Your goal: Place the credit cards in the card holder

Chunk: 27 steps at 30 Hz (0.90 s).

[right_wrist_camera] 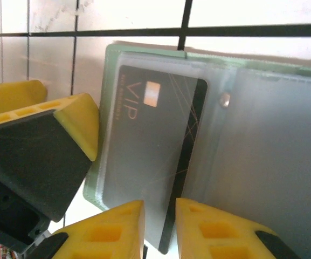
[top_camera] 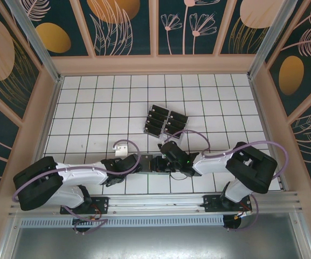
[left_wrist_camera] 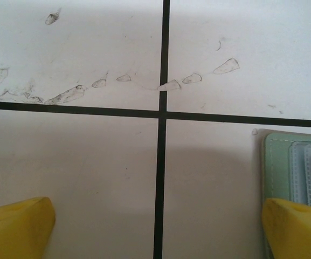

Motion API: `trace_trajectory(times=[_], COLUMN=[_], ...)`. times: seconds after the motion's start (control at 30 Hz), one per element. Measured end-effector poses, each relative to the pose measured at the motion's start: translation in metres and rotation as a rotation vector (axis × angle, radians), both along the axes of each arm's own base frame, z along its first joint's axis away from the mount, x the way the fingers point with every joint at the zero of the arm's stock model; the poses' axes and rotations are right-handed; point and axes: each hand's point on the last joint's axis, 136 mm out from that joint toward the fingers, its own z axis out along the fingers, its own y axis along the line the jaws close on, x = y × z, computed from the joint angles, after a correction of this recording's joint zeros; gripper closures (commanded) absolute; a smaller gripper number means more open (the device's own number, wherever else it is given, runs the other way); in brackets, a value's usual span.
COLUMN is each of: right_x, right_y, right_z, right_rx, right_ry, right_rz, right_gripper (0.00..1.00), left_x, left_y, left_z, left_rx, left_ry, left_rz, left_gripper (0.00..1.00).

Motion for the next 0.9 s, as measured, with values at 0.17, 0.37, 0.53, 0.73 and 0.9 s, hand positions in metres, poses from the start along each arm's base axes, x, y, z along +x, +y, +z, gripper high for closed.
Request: trace_trajectory(times=[0.17,0.37,0.53,0.73,0.9], right_x=[0.013,0.021,0.023,0.026,0.024], right_y=[-0.006,-0.009,-0.006,-0.002,0.0], right_z=[0.024,0.024,0.018,0.011,0.005], right_rx=[0.04,0.033,0.015,0.0,-0.013], right_ry=[-0.042,-0.046,-0.042,-0.035,-0.022], right_rz=[-0.04,-0.063,-0.053,-0.049,-0.042], right_gripper=[0.73,0.73,0.73,0.73,0.74], left_x=[0.0,-0.001,-0.003,-0.005,-0.005], left_y=[0.005,0.01,0.012,0.014,0.014], left_z=[0.01,0.011,0.006,-0.003,-0.004], left_rx=[-0.013,0.005,0.024,0.052,0.058], left_ry=[-0.018,-0.017,-0.005,0.018,0.02], left_rz=[0.017,0.023,0.022,0.019,0.019], left_gripper=[0.01,0.01,0.01,0.01,0.01])
